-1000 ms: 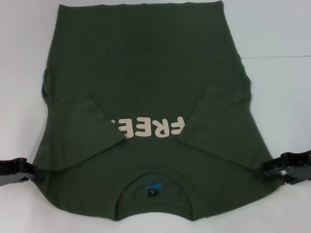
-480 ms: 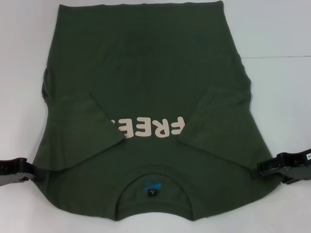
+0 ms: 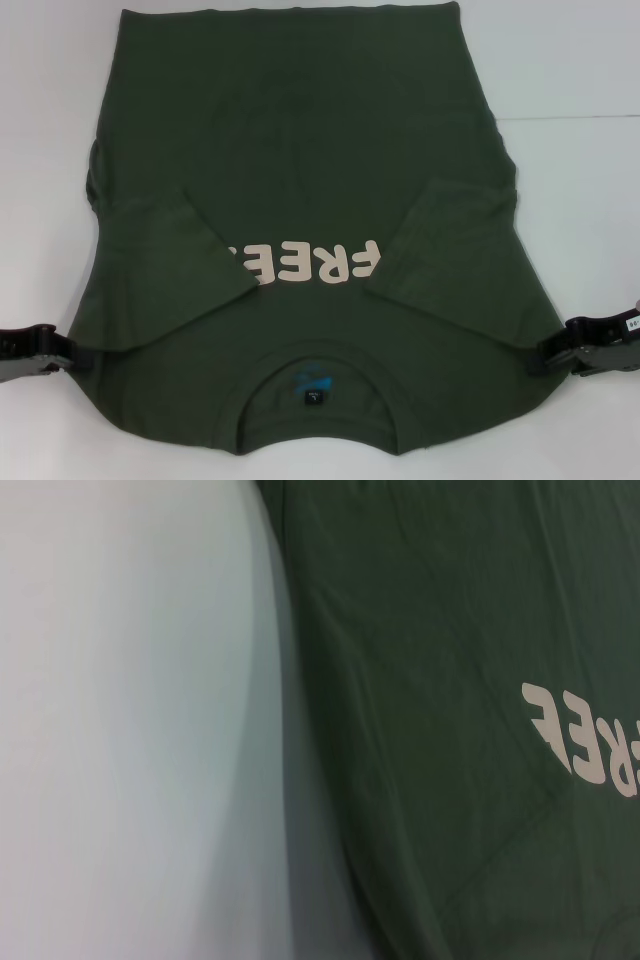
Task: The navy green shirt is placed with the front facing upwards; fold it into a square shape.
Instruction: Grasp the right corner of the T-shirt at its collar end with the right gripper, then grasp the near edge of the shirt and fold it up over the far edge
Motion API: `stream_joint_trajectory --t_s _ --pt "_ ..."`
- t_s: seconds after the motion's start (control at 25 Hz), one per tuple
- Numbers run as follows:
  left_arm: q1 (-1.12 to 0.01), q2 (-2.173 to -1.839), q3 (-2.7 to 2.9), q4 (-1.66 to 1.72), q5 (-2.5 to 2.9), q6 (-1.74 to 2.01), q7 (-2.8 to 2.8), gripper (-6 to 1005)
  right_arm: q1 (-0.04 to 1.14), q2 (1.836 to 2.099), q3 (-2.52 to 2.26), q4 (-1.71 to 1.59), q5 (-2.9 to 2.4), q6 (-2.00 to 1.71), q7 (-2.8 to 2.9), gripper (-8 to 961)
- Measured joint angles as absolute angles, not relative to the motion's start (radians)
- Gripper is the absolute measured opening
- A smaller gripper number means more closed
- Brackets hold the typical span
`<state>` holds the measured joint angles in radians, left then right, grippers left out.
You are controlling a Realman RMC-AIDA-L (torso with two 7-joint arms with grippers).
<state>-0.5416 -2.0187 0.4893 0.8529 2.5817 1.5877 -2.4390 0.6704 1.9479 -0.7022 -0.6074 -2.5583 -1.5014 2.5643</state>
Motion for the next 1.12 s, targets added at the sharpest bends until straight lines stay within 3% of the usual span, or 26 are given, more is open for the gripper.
stream_joint_trajectory --t_s 0.12,0.44,0.68,0.84,1.12 --pt "-0.542 -2.019 0.489 0.853 2.582 1.588 -2.439 34 0.671 1.949 -0.71 -0.607 -2.559 -1.498 2.566 372" --pt "-0.543 -2.019 0.489 0.853 2.582 1.588 -2.439 34 0.672 1.95 -0.718 -0.61 -2.559 -1.499 2.561 136" --pt "-0.54 -2.019 0.489 0.853 2.567 1.588 -2.438 34 0.677 1.95 -0.735 -0.615 -2.559 -1.504 2.545 42" --pt "-0.536 -2.015 0.489 0.853 2.56 1.606 -2.434 35 0.682 1.948 -0.736 -0.618 -2.558 -1.543 2.52 42" --pt "-0.518 -1.993 0.426 0.856 2.567 1.724 -2.41 35 0.672 1.914 -0.736 -0.62 -2.558 -1.677 2.473 42"
